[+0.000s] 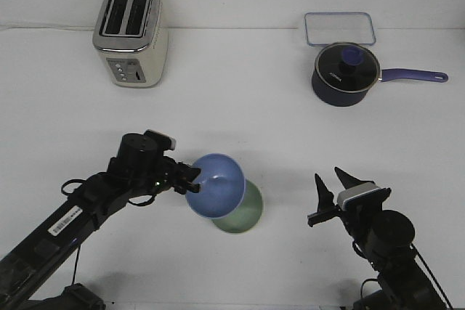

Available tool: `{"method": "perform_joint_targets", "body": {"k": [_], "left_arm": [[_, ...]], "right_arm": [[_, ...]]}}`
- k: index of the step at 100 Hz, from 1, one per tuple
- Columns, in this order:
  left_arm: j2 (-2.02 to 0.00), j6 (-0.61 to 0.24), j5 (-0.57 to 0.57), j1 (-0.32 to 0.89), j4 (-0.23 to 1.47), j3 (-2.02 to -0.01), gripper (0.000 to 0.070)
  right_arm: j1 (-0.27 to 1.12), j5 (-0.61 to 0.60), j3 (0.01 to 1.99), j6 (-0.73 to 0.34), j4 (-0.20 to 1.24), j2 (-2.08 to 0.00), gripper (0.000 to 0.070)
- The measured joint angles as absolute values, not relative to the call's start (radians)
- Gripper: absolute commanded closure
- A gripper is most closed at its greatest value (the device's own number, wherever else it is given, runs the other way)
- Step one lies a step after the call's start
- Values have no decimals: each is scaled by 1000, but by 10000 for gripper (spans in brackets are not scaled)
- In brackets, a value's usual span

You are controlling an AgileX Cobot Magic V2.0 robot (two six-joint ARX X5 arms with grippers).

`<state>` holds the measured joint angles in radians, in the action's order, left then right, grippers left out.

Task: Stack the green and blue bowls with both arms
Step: 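Lift the blue bowl and carry it over the green bowl, then lower the blue bowl into the green bowl and open the left gripper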

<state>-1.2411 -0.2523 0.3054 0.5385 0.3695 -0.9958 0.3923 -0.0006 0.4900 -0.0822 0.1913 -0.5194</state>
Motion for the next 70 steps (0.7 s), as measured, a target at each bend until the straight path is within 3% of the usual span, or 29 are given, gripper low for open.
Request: {"method": "perform_joint_targets", "body": {"k": [25, 47, 52, 63, 70], "left_arm": [[-1337, -234, 244, 651, 325, -996, 688], [-1404, -226, 208, 679, 302, -996, 675], [-1413, -226, 209, 679, 301, -996, 605], [-1414, -226, 216, 679, 295, -996, 324], [-1413, -224, 223, 679, 295, -996, 276]], "right_arm": [[392, -1, 490, -82, 191, -519, 381], [392, -1, 490, -82, 191, -519, 381], [392, -1, 490, -82, 191, -519, 381], [392, -1, 490, -82, 191, -519, 381], [392, -1, 490, -82, 191, -519, 381]]}}
